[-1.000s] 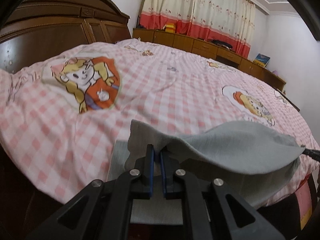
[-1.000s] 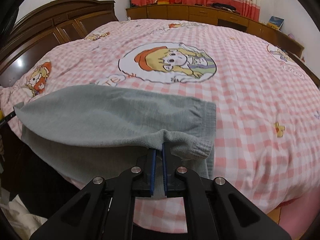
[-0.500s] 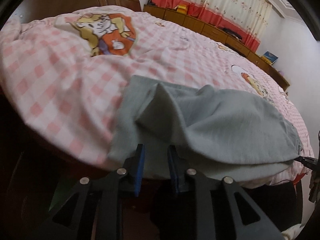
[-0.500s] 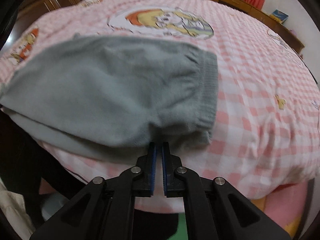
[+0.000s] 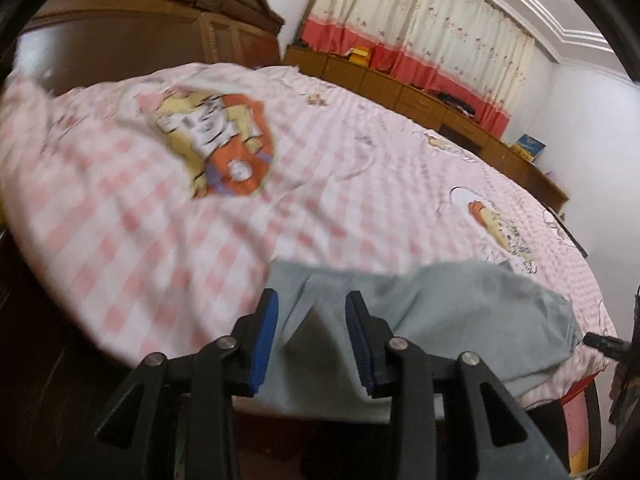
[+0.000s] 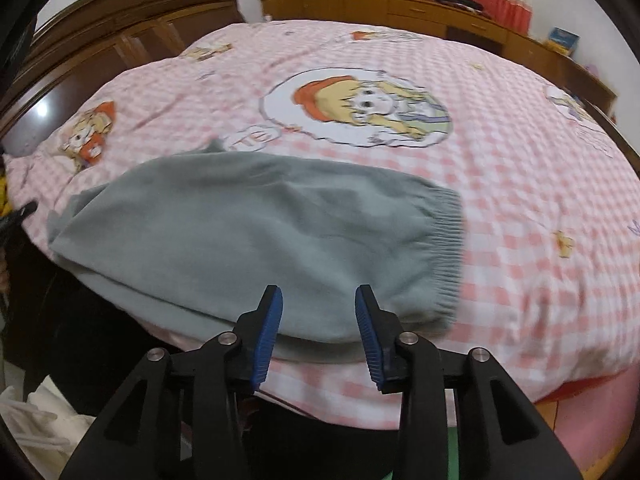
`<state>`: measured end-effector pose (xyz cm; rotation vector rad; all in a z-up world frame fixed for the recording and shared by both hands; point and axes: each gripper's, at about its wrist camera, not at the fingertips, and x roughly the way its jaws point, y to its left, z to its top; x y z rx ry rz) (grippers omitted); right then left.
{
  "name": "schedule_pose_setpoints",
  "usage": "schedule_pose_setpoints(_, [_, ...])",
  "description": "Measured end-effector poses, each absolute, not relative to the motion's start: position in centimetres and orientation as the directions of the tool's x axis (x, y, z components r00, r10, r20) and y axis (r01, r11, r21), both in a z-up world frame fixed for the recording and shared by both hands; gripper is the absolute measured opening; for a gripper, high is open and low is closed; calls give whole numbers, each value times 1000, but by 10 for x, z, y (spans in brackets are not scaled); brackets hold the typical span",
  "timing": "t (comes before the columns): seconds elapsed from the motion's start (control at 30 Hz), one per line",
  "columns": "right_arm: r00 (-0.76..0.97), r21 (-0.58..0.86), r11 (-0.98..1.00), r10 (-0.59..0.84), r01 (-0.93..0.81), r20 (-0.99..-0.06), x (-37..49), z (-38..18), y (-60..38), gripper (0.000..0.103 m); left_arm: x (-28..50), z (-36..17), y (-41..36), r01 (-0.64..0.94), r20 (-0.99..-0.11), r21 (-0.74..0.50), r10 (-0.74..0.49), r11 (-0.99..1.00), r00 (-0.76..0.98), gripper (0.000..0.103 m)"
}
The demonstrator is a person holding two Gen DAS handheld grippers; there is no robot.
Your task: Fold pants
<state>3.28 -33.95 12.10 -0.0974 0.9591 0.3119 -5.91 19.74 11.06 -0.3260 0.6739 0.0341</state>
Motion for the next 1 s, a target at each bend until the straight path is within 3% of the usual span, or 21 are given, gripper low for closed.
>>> schedule_pose_setpoints(0.13, [501,70,948,226,-311,-835,40,97,-321,39,-18,113,184,-111,-649,-244,-77,963,757,35])
schedule_pose_setpoints(0.4, [452,74,960,194,-271,-871,48,42,-308,39,32,68,186,-197,-771,-186,-19,962,636,36])
schedule_pose_setpoints(0.57, [487,104,957,229,-270,-843,41,30,-313,44,29,47,179,-170,-781,-223,-72,960,620,38])
schedule_pose_setpoints(0.87, [505,62,954,209,-292,-837,38,28,-303,56,30,38,168,-209,-768,-187,-10,960,641,43])
schedule_pose_setpoints(0.93, [506,60,955,206,-291,-838,38,27,-303,56,28,38,167,-212,-762,-197,-13,957,648,38])
schedule_pose_setpoints(1.0, [505,60,955,207,-291,-838,37,28,-304,56,25,39,165,-194,-759,-217,-41,957,650,13])
